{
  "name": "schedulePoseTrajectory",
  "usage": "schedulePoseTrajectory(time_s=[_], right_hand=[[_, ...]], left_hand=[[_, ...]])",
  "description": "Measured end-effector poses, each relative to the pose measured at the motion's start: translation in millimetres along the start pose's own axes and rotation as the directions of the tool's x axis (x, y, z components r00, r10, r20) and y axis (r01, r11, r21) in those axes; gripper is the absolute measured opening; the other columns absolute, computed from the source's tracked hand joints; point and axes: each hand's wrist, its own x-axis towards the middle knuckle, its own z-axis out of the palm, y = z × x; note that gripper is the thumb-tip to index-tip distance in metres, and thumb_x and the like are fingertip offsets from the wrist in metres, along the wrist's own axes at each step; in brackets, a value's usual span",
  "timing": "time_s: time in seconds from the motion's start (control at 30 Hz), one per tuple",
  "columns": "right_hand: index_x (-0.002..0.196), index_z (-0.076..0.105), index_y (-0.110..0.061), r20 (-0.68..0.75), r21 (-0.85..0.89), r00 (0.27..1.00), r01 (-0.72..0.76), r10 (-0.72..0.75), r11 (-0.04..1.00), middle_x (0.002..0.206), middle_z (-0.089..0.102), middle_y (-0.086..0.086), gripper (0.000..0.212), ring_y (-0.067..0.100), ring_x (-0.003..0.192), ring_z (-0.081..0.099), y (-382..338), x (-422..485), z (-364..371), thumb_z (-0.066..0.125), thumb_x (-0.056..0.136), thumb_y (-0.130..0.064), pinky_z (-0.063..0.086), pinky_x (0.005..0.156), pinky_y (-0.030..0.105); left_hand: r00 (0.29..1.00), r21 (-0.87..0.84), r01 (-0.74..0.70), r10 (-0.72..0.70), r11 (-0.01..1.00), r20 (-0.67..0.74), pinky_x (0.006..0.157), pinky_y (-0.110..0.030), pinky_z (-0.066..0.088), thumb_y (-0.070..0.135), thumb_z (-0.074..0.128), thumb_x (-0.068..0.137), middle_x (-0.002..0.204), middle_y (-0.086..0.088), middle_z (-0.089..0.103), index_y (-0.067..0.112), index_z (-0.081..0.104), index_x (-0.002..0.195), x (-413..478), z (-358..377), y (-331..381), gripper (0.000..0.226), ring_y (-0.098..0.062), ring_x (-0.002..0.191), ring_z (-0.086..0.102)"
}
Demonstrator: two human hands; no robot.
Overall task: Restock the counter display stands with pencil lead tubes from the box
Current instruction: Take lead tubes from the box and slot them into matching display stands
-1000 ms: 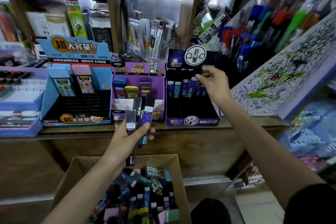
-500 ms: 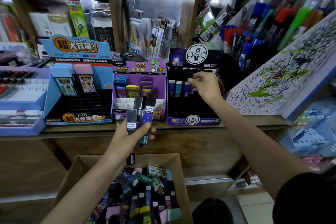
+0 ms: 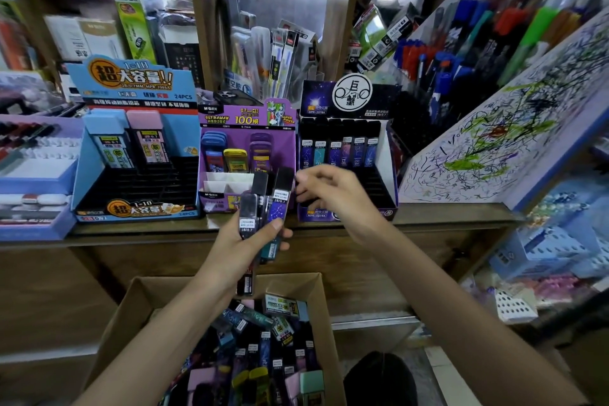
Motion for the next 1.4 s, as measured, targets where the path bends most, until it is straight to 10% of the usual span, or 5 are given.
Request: schedulePoseTrajectory(time_s=[0.37, 0.57, 0.83, 1.4], right_hand=[[0.096, 0.055, -0.009, -0.214, 0.180, 0.976, 0.013, 0.026, 0.984, 0.095, 0.064, 0.011, 0.012, 0.015, 0.077, 0.064, -13, 2, -38, 0.058, 0.087, -0.001, 0.052, 0.067, 0.023], [0.093, 0.054, -0.015, -0.431, -0.074, 0.891, 0.122, -0.142, 0.990, 0.086, 0.061, 0.003, 0.012, 0.004, 0.066, 0.063, -20, 32, -90, 0.058, 0.089, -0.003, 0.049, 0.059, 0.018], [0.098, 0.055, -0.017, -0.358, -0.437, 0.882, 0.130, -0.305, 0.890, 0.086, 0.056, -0.004, 0.013, 0.003, 0.076, 0.056, 4, 65, -96, 0.061, 0.089, -0.010, 0.047, 0.071, 0.014], [0.105, 0.061, -0.003, -0.393, -0.397, 0.902, 0.008, -0.177, 0.918, 0.090, 0.060, 0.010, 0.016, 0.021, 0.086, 0.061, 30, 84, -84, 0.060, 0.089, -0.005, 0.055, 0.082, 0.036]], left_hand=[[1.000, 0.058, -0.009, 0.010, 0.998, -0.023, 0.058, -0.026, 0.051, 0.019, 0.057, 0.091, 0.092, -0.003, 0.075, 0.018, 0.058, 0.104, 8, 2, -5, 0.013, -0.017, 0.081, 0.071], [0.999, 0.053, -0.014, 0.017, 0.999, -0.050, 0.052, -0.023, 0.052, 0.015, 0.054, 0.093, 0.088, -0.004, 0.075, 0.016, 0.058, 0.101, 10, -5, -4, 0.009, -0.015, 0.072, 0.070], [0.998, 0.023, -0.059, 0.060, 0.998, -0.010, 0.050, -0.023, 0.051, 0.017, 0.055, 0.092, 0.091, -0.009, 0.074, 0.017, 0.051, 0.112, 6, -10, -3, 0.021, -0.019, 0.068, 0.069], [0.998, 0.032, -0.063, 0.063, 0.998, -0.012, 0.058, -0.025, 0.055, 0.027, 0.057, 0.087, 0.094, -0.004, 0.074, 0.021, 0.058, 0.108, 5, -14, -3, 0.022, -0.019, 0.085, 0.071]])
